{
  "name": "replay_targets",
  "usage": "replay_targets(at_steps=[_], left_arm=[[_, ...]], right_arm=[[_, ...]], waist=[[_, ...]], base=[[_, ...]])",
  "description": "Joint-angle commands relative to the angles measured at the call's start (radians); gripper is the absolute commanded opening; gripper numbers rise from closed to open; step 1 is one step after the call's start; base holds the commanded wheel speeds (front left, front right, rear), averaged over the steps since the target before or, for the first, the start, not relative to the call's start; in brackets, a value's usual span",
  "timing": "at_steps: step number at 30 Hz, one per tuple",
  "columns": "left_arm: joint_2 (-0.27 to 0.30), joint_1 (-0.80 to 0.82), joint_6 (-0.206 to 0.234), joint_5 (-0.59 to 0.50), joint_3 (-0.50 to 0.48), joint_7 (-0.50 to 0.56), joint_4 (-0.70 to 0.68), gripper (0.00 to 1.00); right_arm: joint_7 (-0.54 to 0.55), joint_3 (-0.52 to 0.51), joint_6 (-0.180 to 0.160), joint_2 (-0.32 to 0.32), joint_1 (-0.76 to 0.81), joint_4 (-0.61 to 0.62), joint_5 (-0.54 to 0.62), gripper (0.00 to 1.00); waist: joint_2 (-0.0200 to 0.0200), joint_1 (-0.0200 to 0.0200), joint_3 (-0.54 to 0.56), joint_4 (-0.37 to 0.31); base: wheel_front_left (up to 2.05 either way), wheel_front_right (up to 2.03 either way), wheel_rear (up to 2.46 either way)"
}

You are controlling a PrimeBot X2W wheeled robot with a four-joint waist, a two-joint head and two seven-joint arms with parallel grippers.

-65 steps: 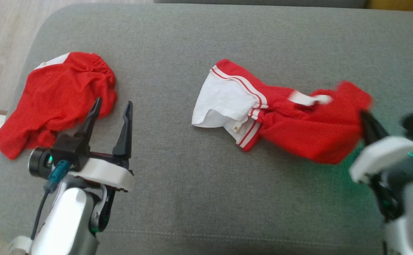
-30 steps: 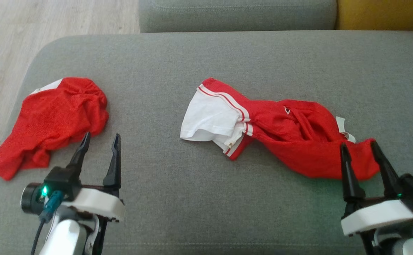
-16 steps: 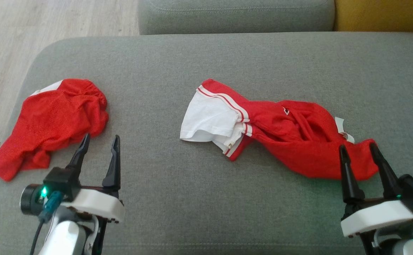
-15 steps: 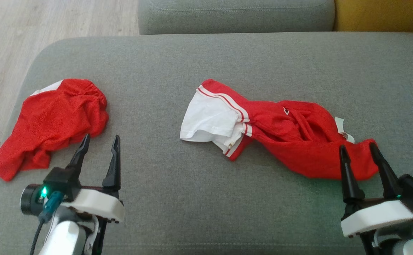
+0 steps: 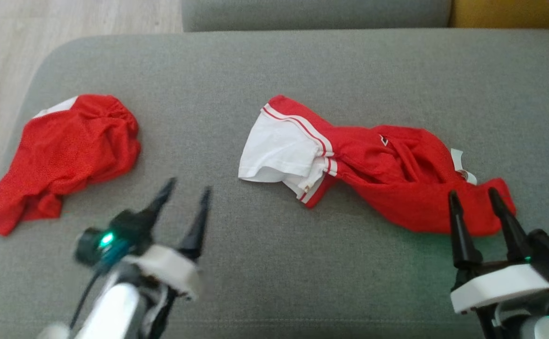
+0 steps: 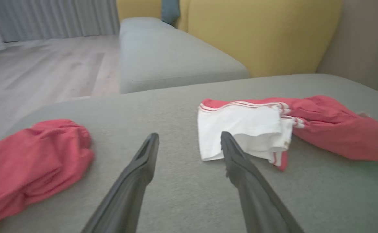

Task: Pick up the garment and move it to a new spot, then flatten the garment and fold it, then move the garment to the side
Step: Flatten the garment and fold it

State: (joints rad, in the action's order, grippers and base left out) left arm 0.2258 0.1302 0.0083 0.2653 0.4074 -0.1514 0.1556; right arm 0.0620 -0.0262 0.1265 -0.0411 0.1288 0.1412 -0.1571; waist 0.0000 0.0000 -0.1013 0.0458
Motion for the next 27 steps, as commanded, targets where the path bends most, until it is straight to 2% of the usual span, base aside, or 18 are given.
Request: replay_targets(at_steps=[1, 4, 8, 13, 17, 18, 19, 23, 27], left_arm=[[0.003, 0.081, -0.006, -0.008, -0.027, 0.005, -0.027, 1.00], [-0.027, 0.148, -0.053, -0.012, 0.032, 0.056, 0.030, 1.00], [-0.059, 0.233, -0.090, -0.010, 0.081, 0.089, 0.138, 1.00], [-0.074, 0.328, -0.108, -0.009, 0.100, 0.085, 0.298, 1.00], [-0.073, 0.393, -0.102, -0.020, 0.093, 0.040, 0.402, 1.00], [-0.072, 0.407, -0.103, -0.021, 0.091, 0.028, 0.425, 0.54], [-0.069, 0.421, -0.101, -0.023, 0.089, 0.021, 0.448, 0.00], [-0.064, 0.470, -0.098, -0.015, 0.070, -0.030, 0.493, 0.00], [-0.042, 0.536, -0.096, -0.021, 0.055, -0.062, 0.467, 0.00]], right_arm=[[0.002, 0.029, 0.004, -0.009, -0.049, 0.040, -0.001, 1.00], [0.005, 0.038, 0.004, -0.009, -0.065, 0.040, 0.001, 1.00], [0.005, 0.048, 0.004, -0.009, -0.083, 0.039, -0.002, 1.00], [-0.003, 0.056, 0.004, -0.009, -0.102, 0.030, -0.013, 1.00], [-0.014, 0.055, 0.004, -0.009, -0.110, 0.022, -0.024, 1.00], [-0.017, 0.056, 0.004, -0.009, -0.112, 0.020, -0.027, 1.00], [-0.020, 0.057, 0.004, -0.009, -0.114, 0.018, -0.029, 1.00], [-0.031, 0.056, 0.004, -0.009, -0.121, 0.008, -0.043, 1.00], [-0.043, 0.056, 0.004, -0.009, -0.128, -0.001, -0.059, 1.00]], waist=[[0.0000, 0.0000, -0.013, -0.008], [0.0000, 0.0000, -0.041, -0.030], [0.0000, 0.0000, -0.081, -0.067], [0.0000, 0.0000, -0.121, -0.115], [0.0000, 0.0000, -0.142, -0.136], [0.0000, 0.0000, -0.147, -0.140], [0.0000, 0.0000, -0.150, -0.143], [0.0000, 0.0000, -0.157, -0.154], [0.0000, 0.0000, -0.168, -0.167]], base=[[0.00, 0.00, 0.00], [0.00, 0.00, 0.00], [0.00, 0.00, 0.00], [0.00, 0.00, 0.00], [0.00, 0.00, 0.00], [0.00, 0.00, 0.00], [0.00, 0.00, 0.00], [0.00, 0.00, 0.00], [0.00, 0.00, 0.00]])
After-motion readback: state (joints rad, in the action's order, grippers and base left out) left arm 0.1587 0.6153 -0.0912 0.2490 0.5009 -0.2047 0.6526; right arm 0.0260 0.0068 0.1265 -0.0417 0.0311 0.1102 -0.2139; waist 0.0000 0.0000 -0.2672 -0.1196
